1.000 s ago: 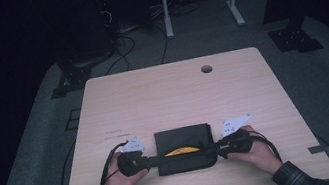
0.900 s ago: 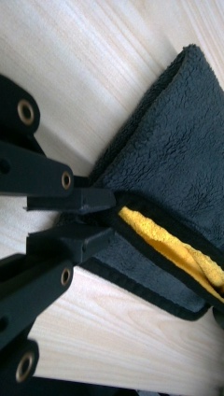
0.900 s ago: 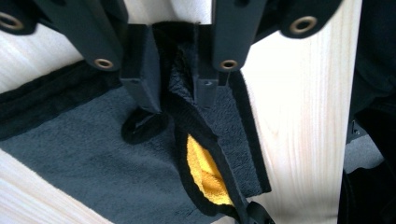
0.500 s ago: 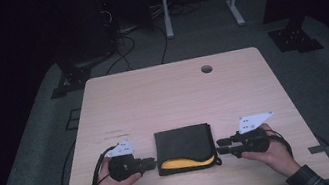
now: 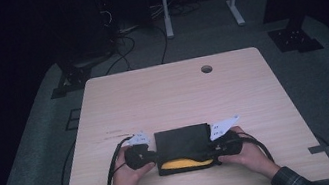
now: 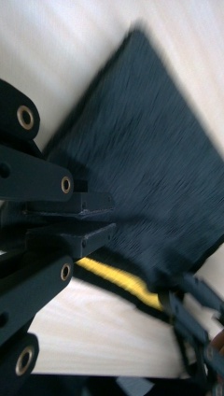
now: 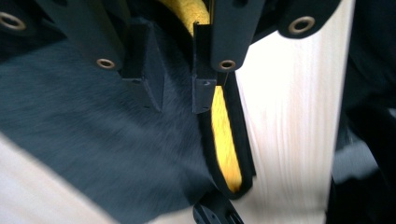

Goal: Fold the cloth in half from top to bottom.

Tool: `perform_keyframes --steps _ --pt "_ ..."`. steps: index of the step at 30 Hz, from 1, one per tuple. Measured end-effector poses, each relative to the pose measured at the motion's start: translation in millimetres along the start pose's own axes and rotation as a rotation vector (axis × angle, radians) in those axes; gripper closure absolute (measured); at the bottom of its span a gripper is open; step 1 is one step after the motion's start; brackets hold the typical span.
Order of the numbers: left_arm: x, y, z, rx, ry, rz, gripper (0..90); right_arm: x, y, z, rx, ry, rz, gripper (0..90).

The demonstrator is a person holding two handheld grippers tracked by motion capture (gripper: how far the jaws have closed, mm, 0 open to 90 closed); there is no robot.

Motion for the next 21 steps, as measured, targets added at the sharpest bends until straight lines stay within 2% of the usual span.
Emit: perform_keyframes --steps 3,6,7,11,13,15,19,21 --pt "4.4 -9.0 7.1 0.005 -0.008 -0.044 82.3 4.8 -5.5 -4.2 -0.036 -0.003 -0.053 76.4" --pt "-1.3 -16.5 10.6 0.009 0.004 -0.048 81.8 -0.2 -10.0 -5.0 -0.037 -0.005 -0.079 77.4" --pt "-4.6 -18.2 10.3 0.011 0.02 -0.053 81.5 -1.9 -12.0 -4.1 -0.039 -0.006 -0.083 77.6" --pt "-8.6 -20.2 10.2 -0.004 0.019 -0.039 77.6 -4.4 -17.1 -2.4 -0.022 -0.001 -0.063 76.5" --pt "-10.6 -19.6 11.4 0.003 0.021 -0.028 71.6 -5.9 -16.5 -3.4 -0.018 -0.005 -0.052 70.7" --pt "-14.8 -18.5 12.6 0.009 0.042 -0.003 64.0 -9.3 -17.3 -1.9 -0.013 -0.021 -0.037 63.7" --pt "-25.5 -17.4 9.1 0.015 0.095 0.056 44.6 -20.9 -20.6 7.8 0.036 -0.074 0.0 51.1" --pt "-28.8 -17.8 7.1 0.02 0.113 0.075 38.4 -26.5 -21.6 14.2 0.057 -0.105 0.013 48.1"
Point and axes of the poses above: each handheld gripper's, and its own axes: x roughly forward along the jaws, y roughly out of its top, z roughly to its right, the point moved 1 cm from there along x, roughly forward along the jaws, and after that the axes turned 8 degrees about -y, right-handed, at the moved point
